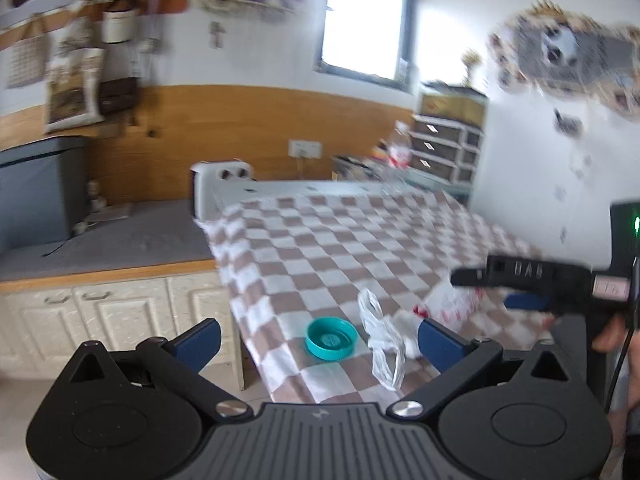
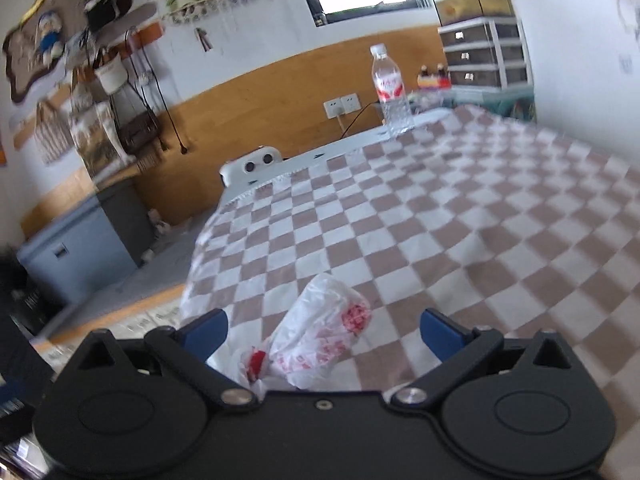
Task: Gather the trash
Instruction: 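Grasp the white plastic bag with the right gripper and lift it, then grasp the teal lid with the left gripper while the right holds the bag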
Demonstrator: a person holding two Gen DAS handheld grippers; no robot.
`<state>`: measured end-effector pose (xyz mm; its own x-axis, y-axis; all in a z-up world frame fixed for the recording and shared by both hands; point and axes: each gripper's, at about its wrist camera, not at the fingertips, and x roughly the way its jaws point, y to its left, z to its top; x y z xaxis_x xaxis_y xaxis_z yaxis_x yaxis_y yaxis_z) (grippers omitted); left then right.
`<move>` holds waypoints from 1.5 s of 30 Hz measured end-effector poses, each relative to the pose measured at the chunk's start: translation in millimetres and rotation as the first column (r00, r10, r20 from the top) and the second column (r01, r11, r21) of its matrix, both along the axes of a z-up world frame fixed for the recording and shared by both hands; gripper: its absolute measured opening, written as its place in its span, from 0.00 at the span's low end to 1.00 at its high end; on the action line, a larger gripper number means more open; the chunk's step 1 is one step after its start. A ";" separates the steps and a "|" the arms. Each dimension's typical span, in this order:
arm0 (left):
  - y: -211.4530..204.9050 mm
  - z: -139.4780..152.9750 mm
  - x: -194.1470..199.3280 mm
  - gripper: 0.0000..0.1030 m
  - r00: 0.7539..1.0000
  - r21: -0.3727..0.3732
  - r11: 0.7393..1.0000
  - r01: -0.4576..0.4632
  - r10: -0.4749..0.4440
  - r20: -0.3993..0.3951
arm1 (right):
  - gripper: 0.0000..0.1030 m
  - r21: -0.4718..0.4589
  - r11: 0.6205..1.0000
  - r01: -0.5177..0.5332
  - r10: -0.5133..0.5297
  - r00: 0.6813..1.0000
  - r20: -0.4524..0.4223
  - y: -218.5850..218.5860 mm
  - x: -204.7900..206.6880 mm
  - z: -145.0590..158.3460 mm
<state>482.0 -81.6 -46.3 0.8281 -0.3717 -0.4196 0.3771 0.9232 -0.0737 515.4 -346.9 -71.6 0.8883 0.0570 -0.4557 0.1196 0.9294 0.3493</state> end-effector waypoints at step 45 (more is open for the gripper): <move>-70.8 -71.1 82.1 0.49 0.997 0.204 0.976 0.081 -0.080 -0.010 | 0.21 0.170 0.985 0.030 -0.041 0.997 0.061 -48.5 -2.1 -11.5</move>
<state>564.1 -152.4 -117.4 0.7982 -0.3436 -0.4949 0.4509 0.8855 0.1123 513.3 -395.4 -83.1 0.9184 0.0960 -0.3840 0.1239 0.8516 0.5093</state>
